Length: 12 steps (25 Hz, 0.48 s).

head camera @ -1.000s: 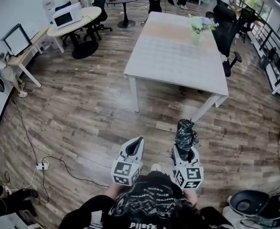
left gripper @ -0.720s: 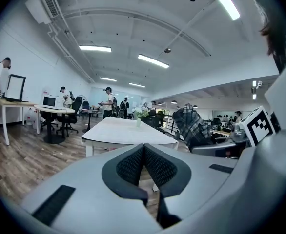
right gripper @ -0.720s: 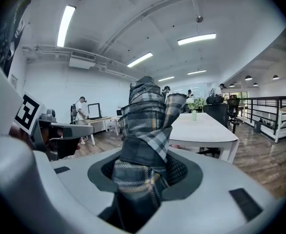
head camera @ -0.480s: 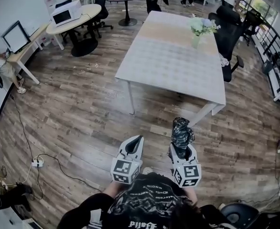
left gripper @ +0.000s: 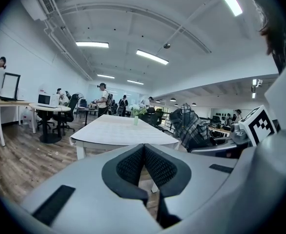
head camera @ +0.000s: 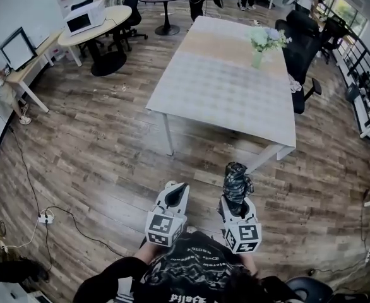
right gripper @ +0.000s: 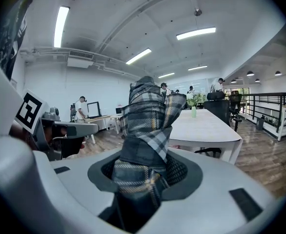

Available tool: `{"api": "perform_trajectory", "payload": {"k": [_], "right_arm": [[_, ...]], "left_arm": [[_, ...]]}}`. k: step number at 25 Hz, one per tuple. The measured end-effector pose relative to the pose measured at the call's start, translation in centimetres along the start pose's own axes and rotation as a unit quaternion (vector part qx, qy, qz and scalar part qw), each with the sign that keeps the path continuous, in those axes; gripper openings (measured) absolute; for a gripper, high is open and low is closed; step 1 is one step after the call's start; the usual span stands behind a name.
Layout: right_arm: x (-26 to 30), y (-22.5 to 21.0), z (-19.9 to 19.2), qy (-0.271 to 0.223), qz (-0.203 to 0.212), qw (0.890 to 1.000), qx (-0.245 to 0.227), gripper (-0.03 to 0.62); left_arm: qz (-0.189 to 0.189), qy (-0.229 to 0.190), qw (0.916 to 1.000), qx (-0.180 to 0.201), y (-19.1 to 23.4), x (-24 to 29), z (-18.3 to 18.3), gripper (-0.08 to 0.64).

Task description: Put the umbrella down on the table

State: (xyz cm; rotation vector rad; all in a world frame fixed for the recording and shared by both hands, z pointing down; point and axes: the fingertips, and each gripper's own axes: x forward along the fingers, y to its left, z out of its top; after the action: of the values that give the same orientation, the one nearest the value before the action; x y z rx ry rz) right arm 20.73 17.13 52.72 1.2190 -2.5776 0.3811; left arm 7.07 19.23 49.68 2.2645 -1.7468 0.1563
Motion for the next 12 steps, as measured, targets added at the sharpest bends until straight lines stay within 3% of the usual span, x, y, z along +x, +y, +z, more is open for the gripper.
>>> {"api": "perform_trajectory", "payload": {"k": [6, 12], "right_arm": [[3.9, -2.4, 1.4, -0.002, -0.02, 1.0, 0.007, 0.19], [10.5, -3.9, 4.1, -0.003, -0.038, 0.999, 0.008, 0.19]], "left_arm": [[-0.021, -0.009, 0.9997, 0.0, 2.4, 5.1, 1.6, 0.02], [-0.034, -0.012, 0.9993, 0.003, 7.6, 11.0, 4.1, 0.02]]}}
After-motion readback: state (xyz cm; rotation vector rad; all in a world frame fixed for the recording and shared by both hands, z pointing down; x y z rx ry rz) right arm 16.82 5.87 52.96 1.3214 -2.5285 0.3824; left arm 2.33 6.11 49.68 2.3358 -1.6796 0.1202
